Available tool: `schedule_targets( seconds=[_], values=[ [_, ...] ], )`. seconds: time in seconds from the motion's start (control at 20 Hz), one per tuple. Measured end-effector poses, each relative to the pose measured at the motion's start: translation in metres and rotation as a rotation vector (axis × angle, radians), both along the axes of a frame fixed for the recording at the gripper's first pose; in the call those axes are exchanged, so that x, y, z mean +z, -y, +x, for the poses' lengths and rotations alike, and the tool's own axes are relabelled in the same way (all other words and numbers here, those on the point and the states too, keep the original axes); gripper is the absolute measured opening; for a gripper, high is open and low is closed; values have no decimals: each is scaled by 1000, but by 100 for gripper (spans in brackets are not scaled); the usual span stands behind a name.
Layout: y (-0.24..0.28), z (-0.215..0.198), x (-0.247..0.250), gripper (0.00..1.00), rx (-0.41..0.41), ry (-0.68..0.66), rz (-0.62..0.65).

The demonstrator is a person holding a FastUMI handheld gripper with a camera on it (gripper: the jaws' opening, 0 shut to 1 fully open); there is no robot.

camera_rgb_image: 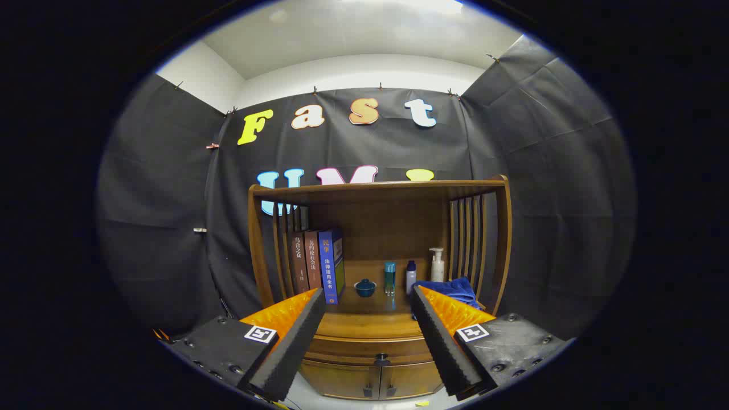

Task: Pull open the drawer, take out the items inside it, and place them on the countertop above the cabinet.

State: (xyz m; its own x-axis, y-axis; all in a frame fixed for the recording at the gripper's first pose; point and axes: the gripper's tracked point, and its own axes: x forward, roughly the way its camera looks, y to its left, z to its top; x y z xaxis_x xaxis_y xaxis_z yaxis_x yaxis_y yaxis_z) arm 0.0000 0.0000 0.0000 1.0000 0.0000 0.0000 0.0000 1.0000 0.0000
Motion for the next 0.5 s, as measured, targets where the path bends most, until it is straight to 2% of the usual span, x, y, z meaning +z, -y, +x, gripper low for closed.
schedule_targets(
  seconds=[0.5],
  values=[
    [4,-2,10,99,-16,19,-12]
  ],
)
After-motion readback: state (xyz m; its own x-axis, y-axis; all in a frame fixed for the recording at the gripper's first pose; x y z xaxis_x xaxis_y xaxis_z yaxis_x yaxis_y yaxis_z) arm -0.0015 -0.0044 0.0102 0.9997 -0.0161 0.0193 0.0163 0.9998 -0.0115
